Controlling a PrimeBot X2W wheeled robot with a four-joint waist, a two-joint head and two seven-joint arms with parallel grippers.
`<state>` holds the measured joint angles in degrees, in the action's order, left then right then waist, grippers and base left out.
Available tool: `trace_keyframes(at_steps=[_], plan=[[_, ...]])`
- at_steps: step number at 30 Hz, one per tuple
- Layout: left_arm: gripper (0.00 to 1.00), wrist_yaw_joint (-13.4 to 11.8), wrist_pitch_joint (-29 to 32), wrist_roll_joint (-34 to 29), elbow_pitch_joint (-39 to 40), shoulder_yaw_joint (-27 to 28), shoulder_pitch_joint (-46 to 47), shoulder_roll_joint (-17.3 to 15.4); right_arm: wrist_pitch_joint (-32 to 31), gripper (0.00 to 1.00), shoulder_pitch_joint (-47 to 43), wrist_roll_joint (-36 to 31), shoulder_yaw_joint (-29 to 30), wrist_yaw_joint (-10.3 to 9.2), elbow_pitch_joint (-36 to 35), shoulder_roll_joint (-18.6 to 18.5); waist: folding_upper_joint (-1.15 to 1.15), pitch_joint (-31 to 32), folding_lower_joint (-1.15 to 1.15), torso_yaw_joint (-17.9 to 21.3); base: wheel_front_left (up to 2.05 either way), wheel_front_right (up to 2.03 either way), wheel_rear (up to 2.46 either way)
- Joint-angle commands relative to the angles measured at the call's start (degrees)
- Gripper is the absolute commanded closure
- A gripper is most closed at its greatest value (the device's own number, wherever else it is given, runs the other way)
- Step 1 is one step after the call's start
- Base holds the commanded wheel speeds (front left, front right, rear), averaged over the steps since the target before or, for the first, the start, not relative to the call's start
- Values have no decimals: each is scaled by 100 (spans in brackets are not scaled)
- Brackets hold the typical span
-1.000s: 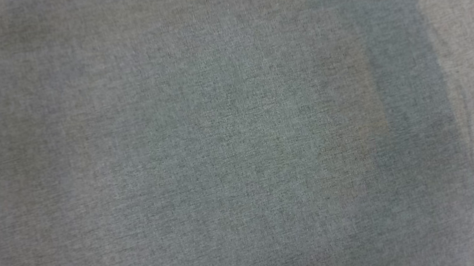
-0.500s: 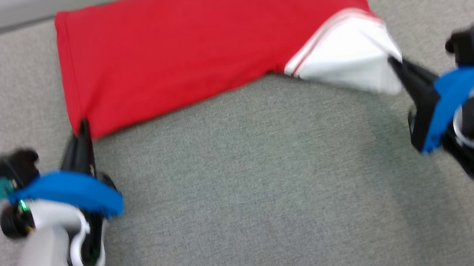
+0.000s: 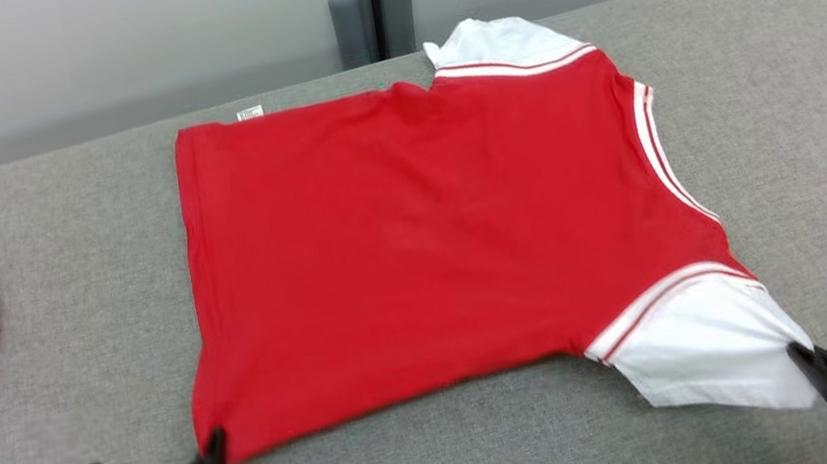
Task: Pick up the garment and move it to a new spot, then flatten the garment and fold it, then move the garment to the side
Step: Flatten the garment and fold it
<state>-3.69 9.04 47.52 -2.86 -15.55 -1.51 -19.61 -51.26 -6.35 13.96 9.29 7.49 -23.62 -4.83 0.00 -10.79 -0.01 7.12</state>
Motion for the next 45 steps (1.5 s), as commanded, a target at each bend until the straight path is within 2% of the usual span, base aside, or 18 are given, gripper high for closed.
trace_keyframes(at_steps=[1,4,7,14,26,29,45], plan=[[100,-130,116,54,290,17,-260,-51,-64,100,-130,2,69,1,-132,54,0,-12,1,0,0,0,0],[100,-431,346,119,994,49,-764,-154,-103,100,-291,-64,228,1,-282,133,0,-51,1,-18,0,0,0],[100,-589,488,178,1476,-6,-1045,-131,-76,100,-330,-100,341,1,-231,169,0,-85,1,-86,0,0,0],[100,-513,592,211,1643,-144,-662,-3,-12,100,97,-116,297,2,-132,176,0,-122,1,-263,0,0,0],[100,-393,544,564,595,-13,661,503,271,100,1620,-24,154,2,761,-159,0,-334,1,-360,0,0,0],[100,-343,443,550,1,-2,1063,650,452,100,2107,16,186,2,1235,-265,0,-444,1,-435,0,0,0],[100,-119,205,464,-1207,-92,1970,892,1194,100,3274,45,47,2,2623,-367,0,-781,1,-633,0,0,0]])
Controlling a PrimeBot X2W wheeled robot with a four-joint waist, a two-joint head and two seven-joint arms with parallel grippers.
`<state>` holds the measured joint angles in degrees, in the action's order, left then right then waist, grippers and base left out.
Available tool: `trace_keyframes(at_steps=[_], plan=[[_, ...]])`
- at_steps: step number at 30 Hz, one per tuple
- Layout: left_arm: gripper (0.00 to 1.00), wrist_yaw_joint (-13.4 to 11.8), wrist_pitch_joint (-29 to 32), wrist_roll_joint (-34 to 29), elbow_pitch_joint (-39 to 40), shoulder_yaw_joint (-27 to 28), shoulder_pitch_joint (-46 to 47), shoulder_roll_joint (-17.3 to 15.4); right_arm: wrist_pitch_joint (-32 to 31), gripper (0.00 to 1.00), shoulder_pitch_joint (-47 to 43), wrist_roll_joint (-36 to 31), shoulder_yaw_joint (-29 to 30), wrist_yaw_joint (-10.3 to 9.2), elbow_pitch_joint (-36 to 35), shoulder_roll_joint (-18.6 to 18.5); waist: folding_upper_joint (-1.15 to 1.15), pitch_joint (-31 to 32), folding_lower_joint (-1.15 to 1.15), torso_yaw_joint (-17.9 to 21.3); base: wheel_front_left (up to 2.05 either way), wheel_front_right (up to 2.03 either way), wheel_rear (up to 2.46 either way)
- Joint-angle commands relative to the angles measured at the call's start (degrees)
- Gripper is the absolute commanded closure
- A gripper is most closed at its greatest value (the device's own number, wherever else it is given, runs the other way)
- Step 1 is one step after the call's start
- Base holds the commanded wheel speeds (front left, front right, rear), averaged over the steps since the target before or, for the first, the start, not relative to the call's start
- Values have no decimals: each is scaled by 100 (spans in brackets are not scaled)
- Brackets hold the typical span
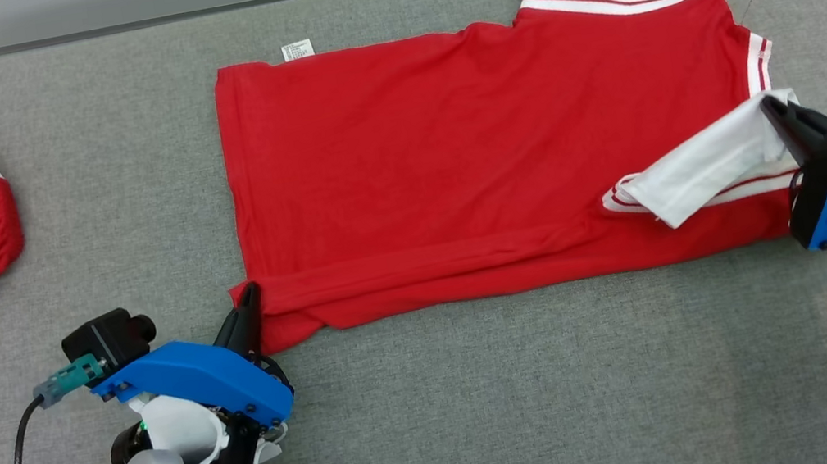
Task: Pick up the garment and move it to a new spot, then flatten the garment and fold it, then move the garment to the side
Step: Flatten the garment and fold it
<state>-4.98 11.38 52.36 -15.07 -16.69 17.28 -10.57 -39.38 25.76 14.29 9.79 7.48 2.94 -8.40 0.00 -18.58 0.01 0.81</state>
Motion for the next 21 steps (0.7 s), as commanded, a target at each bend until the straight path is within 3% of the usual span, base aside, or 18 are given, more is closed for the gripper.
trace_keyframes(at_steps=[1,2,3,13,21], plan=[[83,26,-42,-22,-33,17,120,0,80,97,129,36,16,3,34,11,0,-10,-1,-9,0,0,0],[29,26,-48,-29,-76,13,142,9,172,0,198,23,45,3,95,12,0,-17,-1,-14,0,0,0],[0,27,-57,-42,-112,4,168,13,296,0,266,13,54,3,135,20,0,-23,-1,-17,0,0,0],[0,176,-350,-170,-221,-73,51,-16,1232,0,586,131,-136,3,678,-45,0,187,-1,-33,0,0,0],[0,193,-472,-648,56,-439,-521,-324,932,0,-123,-54,48,3,562,-241,0,479,-1,-7,0,0,0]])
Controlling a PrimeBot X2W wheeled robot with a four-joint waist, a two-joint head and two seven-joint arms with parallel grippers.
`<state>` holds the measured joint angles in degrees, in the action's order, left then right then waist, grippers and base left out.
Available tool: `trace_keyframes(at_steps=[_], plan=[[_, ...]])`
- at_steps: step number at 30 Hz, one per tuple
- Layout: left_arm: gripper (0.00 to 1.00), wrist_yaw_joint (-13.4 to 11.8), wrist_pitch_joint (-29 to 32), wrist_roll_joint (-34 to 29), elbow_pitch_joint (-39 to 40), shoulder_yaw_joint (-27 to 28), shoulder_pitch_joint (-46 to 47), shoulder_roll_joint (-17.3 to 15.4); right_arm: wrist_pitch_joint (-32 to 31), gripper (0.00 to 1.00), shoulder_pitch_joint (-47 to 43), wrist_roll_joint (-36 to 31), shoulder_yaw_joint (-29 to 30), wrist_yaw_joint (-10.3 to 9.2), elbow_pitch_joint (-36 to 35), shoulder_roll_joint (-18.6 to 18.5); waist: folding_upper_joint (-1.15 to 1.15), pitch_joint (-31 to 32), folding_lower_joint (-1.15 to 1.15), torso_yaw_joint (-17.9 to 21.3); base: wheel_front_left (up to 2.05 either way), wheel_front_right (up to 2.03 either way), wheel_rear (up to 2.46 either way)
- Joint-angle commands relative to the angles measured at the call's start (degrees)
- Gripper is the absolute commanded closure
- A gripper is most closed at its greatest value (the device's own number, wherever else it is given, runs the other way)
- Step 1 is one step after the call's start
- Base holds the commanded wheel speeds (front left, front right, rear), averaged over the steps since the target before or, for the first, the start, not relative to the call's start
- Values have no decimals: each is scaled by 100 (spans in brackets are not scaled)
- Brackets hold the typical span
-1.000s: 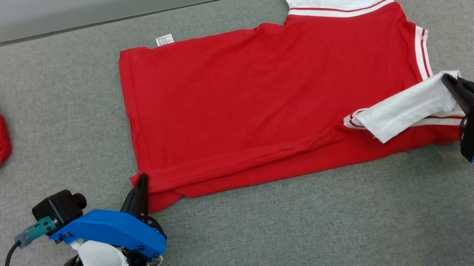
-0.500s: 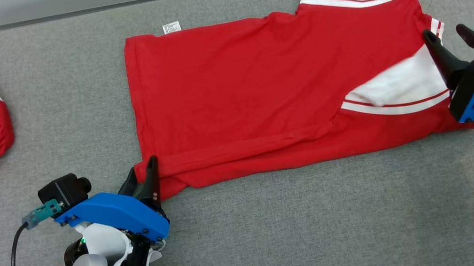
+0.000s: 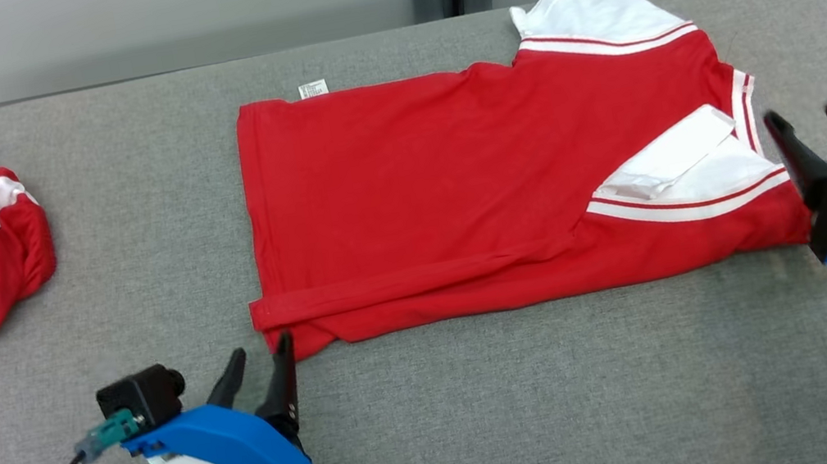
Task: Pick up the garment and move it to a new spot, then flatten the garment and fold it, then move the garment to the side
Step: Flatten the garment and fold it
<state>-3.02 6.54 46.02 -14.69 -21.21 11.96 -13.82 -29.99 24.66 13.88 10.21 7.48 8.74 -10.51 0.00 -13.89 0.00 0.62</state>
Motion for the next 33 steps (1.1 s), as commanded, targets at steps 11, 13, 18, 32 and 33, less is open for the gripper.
trace_keyframes(at_steps=[11,13,18,32,33], plan=[[0,-433,-32,-417,-383,-191,198,33,164,0,-624,-683,440,3,7,436,0,-81,0,147,0,0,0],[0,-454,-47,-451,-538,-214,296,54,233,0,-576,-713,414,3,122,498,0,-142,0,173,0,0,0],[0,-399,139,-541,-921,-407,391,75,389,0,-463,-781,434,3,383,587,0,-263,0,227,0,0,0],[100,-266,271,-594,-1233,-687,382,65,277,0,-92,-1419,1042,3,1256,750,0,-432,0,103,0,0,0],[100,-267,276,-606,-1233,-701,383,53,224,0,-74,-1446,1059,3,1367,755,0,-437,0,93,0,0,0]])
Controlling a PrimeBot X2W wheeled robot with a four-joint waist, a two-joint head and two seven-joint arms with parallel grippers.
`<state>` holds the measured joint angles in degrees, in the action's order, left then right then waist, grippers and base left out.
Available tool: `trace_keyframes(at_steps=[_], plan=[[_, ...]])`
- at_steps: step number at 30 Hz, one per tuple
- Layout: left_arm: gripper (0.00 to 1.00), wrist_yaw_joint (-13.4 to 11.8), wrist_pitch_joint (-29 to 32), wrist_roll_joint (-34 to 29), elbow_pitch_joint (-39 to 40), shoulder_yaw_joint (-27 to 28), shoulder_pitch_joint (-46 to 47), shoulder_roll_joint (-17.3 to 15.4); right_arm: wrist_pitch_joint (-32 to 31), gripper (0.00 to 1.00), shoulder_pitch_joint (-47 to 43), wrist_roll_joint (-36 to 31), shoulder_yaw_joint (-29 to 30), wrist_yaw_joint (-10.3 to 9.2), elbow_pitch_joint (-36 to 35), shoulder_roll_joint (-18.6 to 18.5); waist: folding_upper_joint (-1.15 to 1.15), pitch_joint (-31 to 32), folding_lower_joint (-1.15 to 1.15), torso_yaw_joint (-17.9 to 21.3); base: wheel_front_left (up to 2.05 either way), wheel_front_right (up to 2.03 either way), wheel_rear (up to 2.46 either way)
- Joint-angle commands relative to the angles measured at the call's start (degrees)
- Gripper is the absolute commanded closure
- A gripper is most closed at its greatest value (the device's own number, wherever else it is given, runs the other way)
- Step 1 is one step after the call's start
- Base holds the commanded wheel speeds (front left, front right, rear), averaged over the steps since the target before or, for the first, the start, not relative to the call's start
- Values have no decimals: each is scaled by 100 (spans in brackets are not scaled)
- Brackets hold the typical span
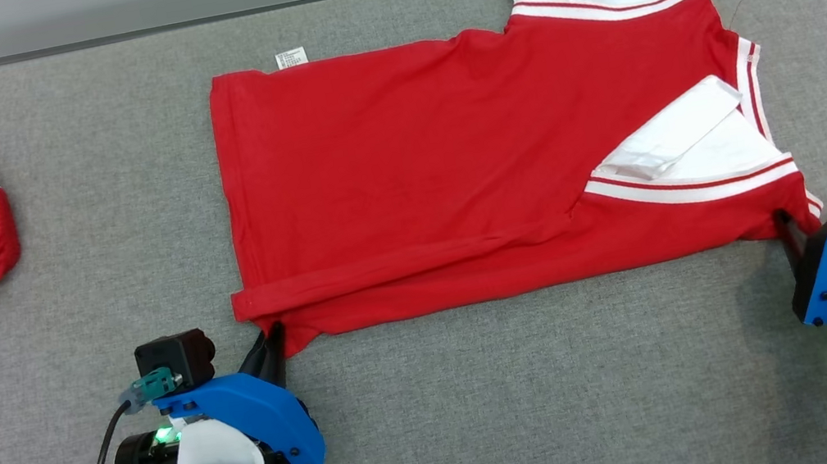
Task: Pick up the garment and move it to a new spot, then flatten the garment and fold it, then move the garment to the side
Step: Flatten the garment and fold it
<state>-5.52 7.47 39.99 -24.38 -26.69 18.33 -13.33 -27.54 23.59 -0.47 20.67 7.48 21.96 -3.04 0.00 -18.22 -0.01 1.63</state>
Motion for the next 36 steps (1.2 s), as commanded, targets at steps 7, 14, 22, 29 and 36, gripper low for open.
trace_keyframes(at_steps=[7,14,22,29,36], plan=[[100,30,330,100,-184,-177,-392,-69,29,100,-25,211,-33,1,327,11,0,86,1,-12,0,0,0],[100,-44,507,374,536,101,-626,-346,45,100,-393,453,7,1,-323,6,0,310,1,25,0,0,0],[100,-339,1163,594,1847,170,-1398,-922,-497,100,-1524,1035,-80,1,-1628,1,0,595,1,43,0,0,0],[100,-784,1695,736,2704,255,-2174,-1342,-1078,100,-2586,1599,-62,1,-2430,1,0,775,1,31,0,0,0],[0,-1055,1883,815,3064,285,-2489,-1452,-1168,0,-2775,1751,-118,3,-2716,5,0,781,1,66,0,0,0]])
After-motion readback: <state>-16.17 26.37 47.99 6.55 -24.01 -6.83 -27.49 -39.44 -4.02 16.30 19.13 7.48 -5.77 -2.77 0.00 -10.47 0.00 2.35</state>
